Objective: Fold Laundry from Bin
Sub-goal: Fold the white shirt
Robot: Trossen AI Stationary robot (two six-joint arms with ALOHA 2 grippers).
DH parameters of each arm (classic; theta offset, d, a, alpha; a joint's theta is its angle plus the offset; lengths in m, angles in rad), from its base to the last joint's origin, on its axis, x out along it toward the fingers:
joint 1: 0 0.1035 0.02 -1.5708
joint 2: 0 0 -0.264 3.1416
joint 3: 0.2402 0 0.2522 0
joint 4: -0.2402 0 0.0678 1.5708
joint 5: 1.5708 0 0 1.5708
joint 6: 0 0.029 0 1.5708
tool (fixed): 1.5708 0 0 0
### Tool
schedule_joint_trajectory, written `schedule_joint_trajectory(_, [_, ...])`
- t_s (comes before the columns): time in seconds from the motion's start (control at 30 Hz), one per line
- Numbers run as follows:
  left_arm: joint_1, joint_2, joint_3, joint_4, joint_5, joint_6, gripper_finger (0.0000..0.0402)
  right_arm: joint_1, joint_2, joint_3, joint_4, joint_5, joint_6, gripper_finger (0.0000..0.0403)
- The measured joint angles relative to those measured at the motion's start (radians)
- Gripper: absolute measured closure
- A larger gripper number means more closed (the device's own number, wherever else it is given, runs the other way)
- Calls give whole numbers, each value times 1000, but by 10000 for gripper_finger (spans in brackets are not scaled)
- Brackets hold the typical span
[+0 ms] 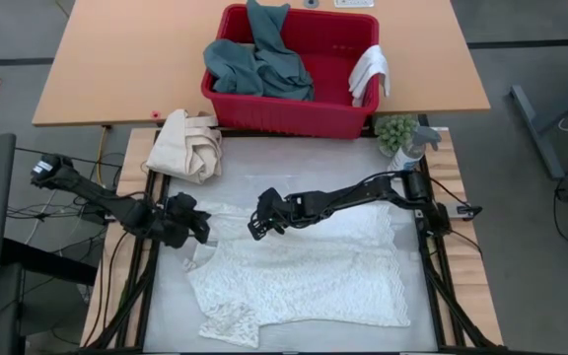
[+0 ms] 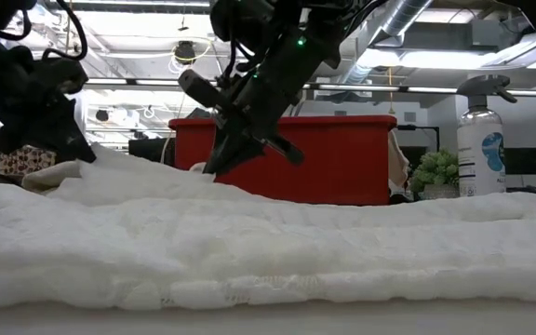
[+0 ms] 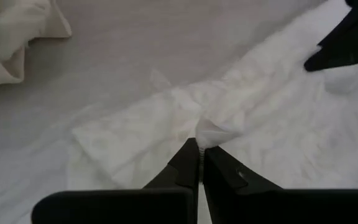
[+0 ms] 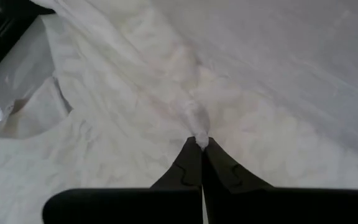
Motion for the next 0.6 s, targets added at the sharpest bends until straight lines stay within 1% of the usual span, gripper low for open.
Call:
schedule_joint_trajectory(0.2, [40,28,-59,93,60,9,401,0,0,0,-3,0,0,385])
schedule_joint_trajectory(0.33, [49,38,-64,114,35,16,401,0,18,-1,-24,-3,19,382])
schedule_joint_trajectory(0.47, [49,38,-63,143,30,66,389,0,45,0,-37,-8,57,335])
schedule_joint_trajectory(0.6, [49,38,-63,193,85,165,355,-6,66,-1,-21,-53,68,293])
